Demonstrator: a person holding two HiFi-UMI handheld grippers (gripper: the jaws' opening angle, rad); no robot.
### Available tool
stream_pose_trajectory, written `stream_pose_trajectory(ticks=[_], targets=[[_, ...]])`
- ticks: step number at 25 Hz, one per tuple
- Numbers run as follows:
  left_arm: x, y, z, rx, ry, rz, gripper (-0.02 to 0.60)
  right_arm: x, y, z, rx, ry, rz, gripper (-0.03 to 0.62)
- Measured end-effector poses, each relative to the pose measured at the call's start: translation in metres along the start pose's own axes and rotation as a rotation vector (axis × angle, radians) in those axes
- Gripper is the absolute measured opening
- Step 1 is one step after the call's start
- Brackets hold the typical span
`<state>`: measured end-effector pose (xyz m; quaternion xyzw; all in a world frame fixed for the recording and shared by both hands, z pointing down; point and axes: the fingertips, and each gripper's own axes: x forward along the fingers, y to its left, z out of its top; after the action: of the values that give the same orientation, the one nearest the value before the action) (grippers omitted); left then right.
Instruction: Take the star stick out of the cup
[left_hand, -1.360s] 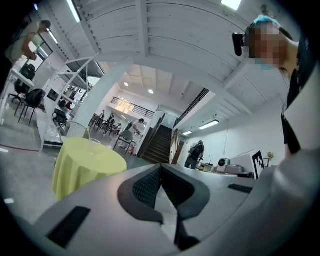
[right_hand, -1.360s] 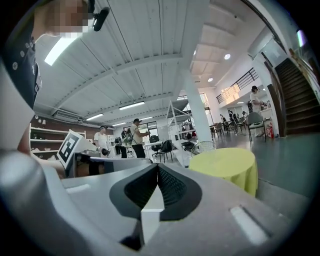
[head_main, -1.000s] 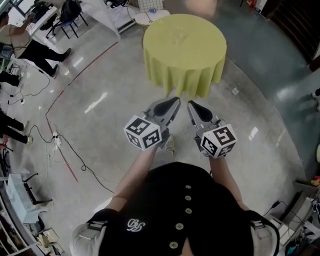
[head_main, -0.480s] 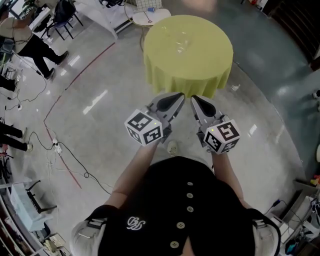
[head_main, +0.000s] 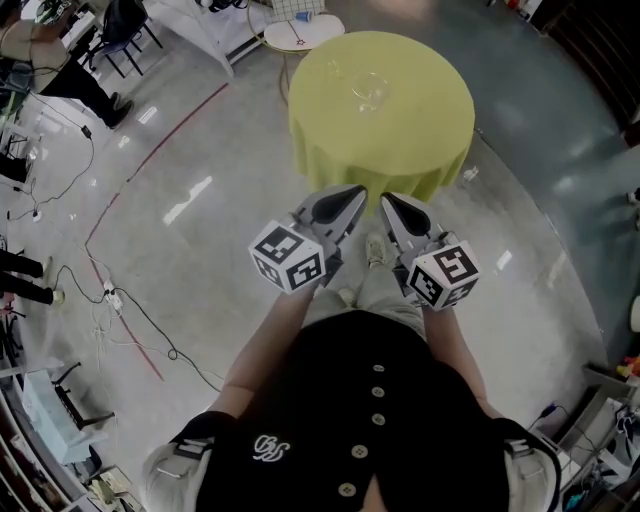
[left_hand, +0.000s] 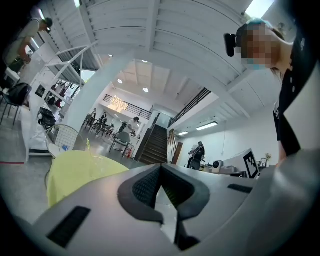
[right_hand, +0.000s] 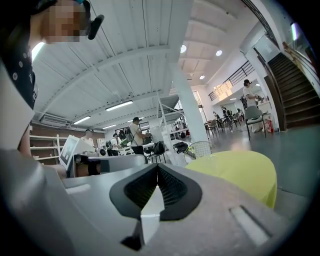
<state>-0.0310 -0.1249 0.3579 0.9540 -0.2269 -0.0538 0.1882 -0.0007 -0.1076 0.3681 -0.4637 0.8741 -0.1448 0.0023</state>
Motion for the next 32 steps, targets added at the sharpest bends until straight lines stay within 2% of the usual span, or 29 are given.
stream_pose_trajectory(ticks=[6,24,32], targets=[[0.031,0.042,0.024,0.012,-0.021,0.047,0.011,0.037,-0.037,0.022,-0.013,-0.006,0.028,0.003],[0.116,0.147,0.058,-0.008,-0.042,0.2,0.011,0.132,-0.137,0.062,-0.043,0.05,0.119,0.003],[0.128,0.183,0.071,-0.02,-0.098,0.3,0.011,0.156,-0.157,0.068,-0.015,0.063,0.171,0.003]])
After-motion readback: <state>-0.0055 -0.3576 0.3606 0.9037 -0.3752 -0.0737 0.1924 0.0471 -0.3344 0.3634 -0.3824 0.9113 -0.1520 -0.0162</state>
